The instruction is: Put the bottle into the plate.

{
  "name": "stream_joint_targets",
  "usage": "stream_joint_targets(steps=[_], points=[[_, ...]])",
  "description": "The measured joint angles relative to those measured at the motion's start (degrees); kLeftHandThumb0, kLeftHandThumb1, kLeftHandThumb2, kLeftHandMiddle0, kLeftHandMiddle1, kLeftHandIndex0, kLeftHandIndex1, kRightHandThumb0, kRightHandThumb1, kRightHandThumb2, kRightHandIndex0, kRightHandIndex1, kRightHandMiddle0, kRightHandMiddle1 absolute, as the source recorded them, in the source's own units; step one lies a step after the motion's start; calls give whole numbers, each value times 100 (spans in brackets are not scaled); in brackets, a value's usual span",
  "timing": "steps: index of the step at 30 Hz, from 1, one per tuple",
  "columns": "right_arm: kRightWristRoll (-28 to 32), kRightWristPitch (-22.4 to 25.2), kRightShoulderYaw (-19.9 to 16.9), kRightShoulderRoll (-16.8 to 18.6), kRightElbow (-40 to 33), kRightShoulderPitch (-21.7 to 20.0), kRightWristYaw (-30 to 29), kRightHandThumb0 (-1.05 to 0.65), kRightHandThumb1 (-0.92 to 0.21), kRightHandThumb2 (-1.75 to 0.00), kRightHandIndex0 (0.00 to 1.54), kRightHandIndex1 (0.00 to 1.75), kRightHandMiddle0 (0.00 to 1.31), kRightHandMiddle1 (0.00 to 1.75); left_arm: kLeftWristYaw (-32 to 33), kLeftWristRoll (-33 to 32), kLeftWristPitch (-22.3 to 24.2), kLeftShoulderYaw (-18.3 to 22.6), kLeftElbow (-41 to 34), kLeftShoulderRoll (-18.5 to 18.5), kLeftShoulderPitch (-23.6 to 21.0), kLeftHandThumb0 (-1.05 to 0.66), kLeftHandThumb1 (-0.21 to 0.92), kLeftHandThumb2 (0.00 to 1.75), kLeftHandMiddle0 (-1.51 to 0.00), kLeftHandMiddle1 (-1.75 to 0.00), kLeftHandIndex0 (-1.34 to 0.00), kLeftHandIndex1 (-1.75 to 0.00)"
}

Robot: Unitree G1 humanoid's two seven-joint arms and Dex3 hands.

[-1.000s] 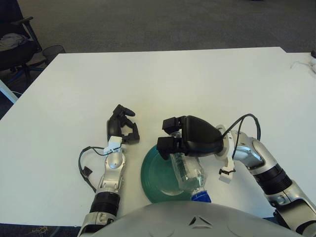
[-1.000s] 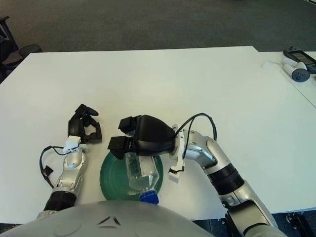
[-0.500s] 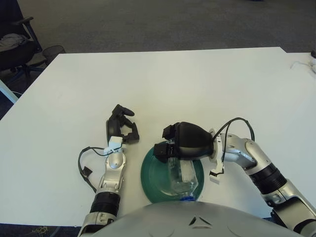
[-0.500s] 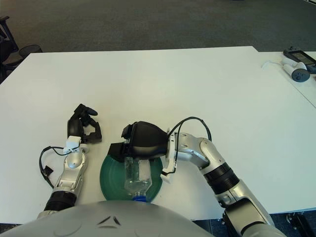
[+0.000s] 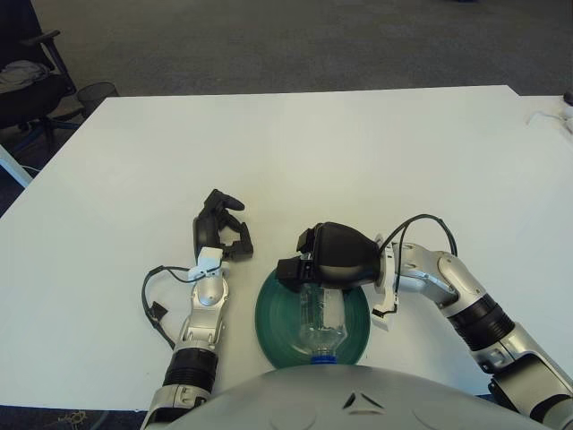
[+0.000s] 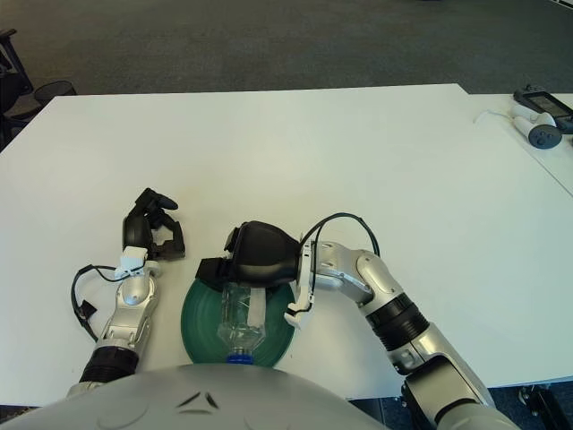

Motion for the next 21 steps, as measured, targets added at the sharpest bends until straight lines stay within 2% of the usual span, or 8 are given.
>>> stream_joint_targets(steps=[6,8,10,12,14,15,18,21], points=[[-9,3,32,-1,45,-48,-98,-45,-40,-121,115,175,54,175,2,-18,-6,0,2,0,1,0,-7,175,-88,-175,-70,-173],[2,2,39,9,68,-53,-152,-44,-42,-118,102,175,53,175,10,-15,-13,-1,3,-1,1,0,-7,175,-88,-175,-69,-173],[60,-4,58,16,86,-53,-195,-23,-36,-124,80,175,54,167,36,3,-18,-5,3,-1,2,0,-6,175,-88,-175,-69,-174],[143,-20,84,17,96,-53,-200,-10,-42,-119,57,172,46,172,78,49,-18,-14,2,-1,1,0,-6,175,-88,-175,-69,-174],[343,-24,126,4,89,-67,-108,-5,-58,-100,39,173,33,173,136,118,-17,-28,-1,0,1,0,-6,175,-88,-175,-69,-174],[488,-14,149,-15,68,-87,-2,-17,-59,-98,25,144,21,155,163,156,-15,-35,-2,0,2,0,-6,175,-88,-175,-69,-174],[943,27,175,-128,-44,-227,334,-33,-58,-99,9,85,7,109,215,210,12,-49,-5,1,1,0,-6,175,-88,-175,-69,-174],[1275,8,170,-277,-149,-395,557,-39,-60,-97,3,50,2,78,229,206,65,-50,-10,-3,1,0,-6,175,-88,-174,-68,-175]])
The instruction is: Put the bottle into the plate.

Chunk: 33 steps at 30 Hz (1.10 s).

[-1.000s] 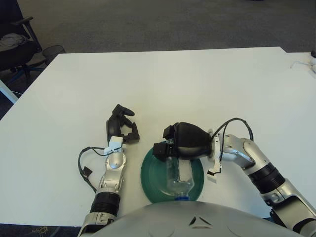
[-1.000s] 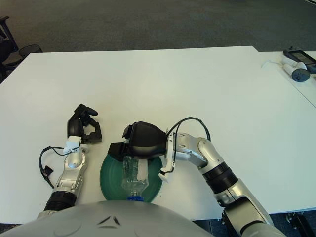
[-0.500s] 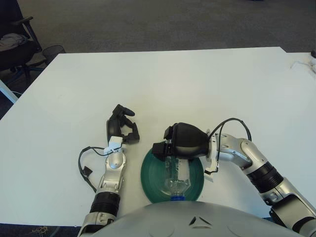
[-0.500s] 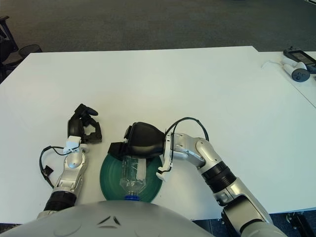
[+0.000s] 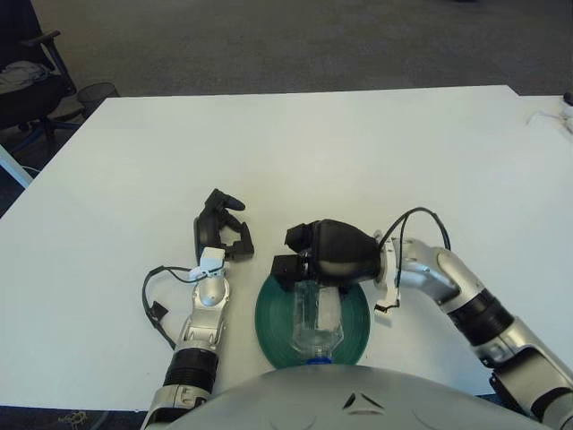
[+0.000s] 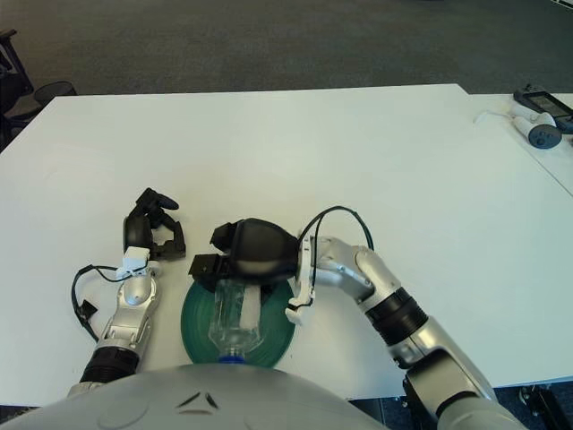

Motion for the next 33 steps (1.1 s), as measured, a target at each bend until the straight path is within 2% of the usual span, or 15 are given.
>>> stream_joint_targets(steps=[2,6,10,13,20,33], points=[[106,-16,-24,-69,-52,-80,95,-40,-61,-96,2,39,1,68,-24,-49,24,2,3,-2,0,0,-6,175,-88,-174,-68,-175],[123,-18,-49,-137,-102,-140,205,-27,-50,-114,0,9,0,27,-117,-234,-4,23,21,-25,0,0,-6,175,-87,-175,-69,-175],[92,-144,-73,-197,-101,-218,233,-17,-40,-129,0,2,0,6,-204,-432,-140,53,86,-40,-22,0,-6,175,-87,-175,-69,-175],[-14,-340,-146,-203,-63,-274,153,-11,-35,-136,0,1,0,2,-300,-544,-368,61,156,-36,-67,0,-6,175,-87,-174,-69,-175],[-268,-620,-295,-166,56,-328,-81,-9,-31,-140,0,0,0,0,-404,-621,-751,65,263,-33,-159,0,-7,175,-89,-171,-70,-175],[-311,-835,-339,-120,420,-369,-289,-21,-40,-127,0,0,0,0,-275,-478,-750,68,287,-36,-190,0,-8,175,-91,-169,-70,-175]])
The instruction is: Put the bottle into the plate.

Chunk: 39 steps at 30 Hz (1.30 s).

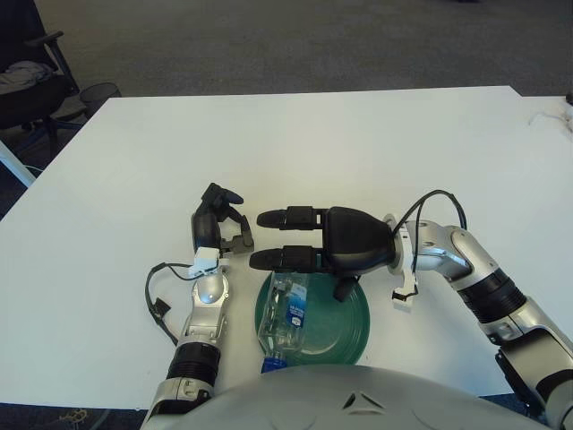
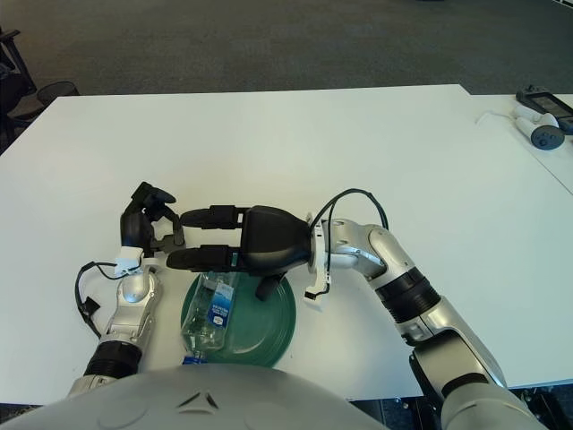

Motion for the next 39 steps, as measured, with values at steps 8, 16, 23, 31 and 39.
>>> stream_joint_targets(steps=[8,16,23,31,39], points=[[-106,-137,-131,59,182,-43,-251,-23,-43,-127,0,0,0,0,-43,28,483,-6,-51,-1,6,0,-7,175,-88,-173,-69,-175],[17,-197,-445,81,552,-445,-442,-31,-62,-112,0,0,0,0,-373,-230,473,21,-87,46,78,0,-5,171,-90,-167,-67,-175],[1350,278,-601,181,924,-988,-380,-55,-89,-74,0,0,0,31,-366,-233,321,34,-68,76,43,0,-2,168,-88,-168,-64,-175],[3233,1049,-616,666,1170,-934,-36,-65,-90,-61,22,13,0,81,-362,-237,342,33,-121,73,31,0,-5,173,-88,-173,-67,-174],[4247,1967,-1246,1472,1411,-407,-332,-78,-91,-49,16,37,0,92,-242,-142,543,32,-134,60,85,0,-6,175,-88,-175,-69,-174]])
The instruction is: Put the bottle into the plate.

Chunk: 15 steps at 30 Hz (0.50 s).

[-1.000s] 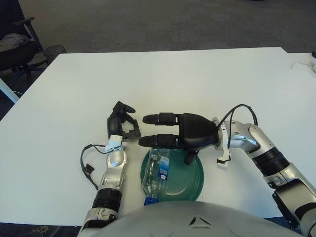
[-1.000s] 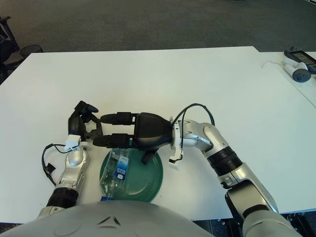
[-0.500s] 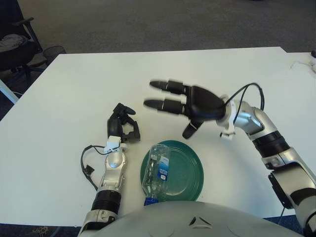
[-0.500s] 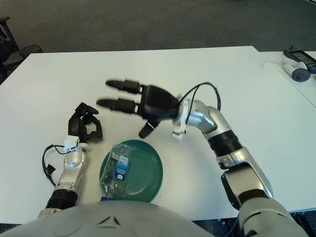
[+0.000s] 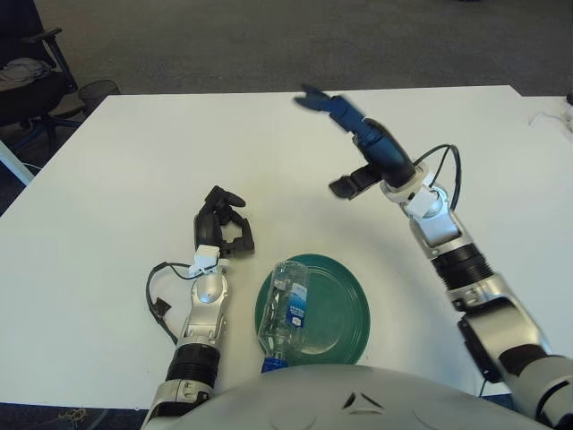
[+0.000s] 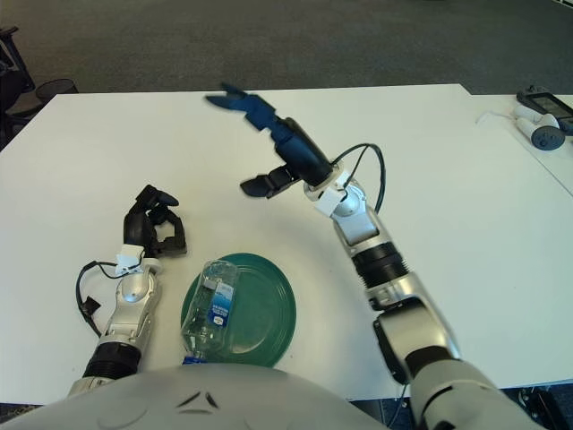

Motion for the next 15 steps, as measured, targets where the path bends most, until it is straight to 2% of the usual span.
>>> stream_joint_targets(steps=[6,11,15], points=[[34,357,-428,478,875,247,-383,-83,-89,-42,7,52,0,97,121,128,75,-1,-51,5,55,0,-6,175,-88,-175,-69,-174],[174,416,-671,713,1411,194,-306,-82,-87,-41,1,61,0,102,179,177,102,-2,-118,0,105,0,-6,175,-88,-175,-68,-175],[415,405,-870,873,1877,96,-99,-79,-84,-41,0,61,0,102,215,198,126,-5,-164,-5,135,0,-6,175,-88,-175,-68,-175]])
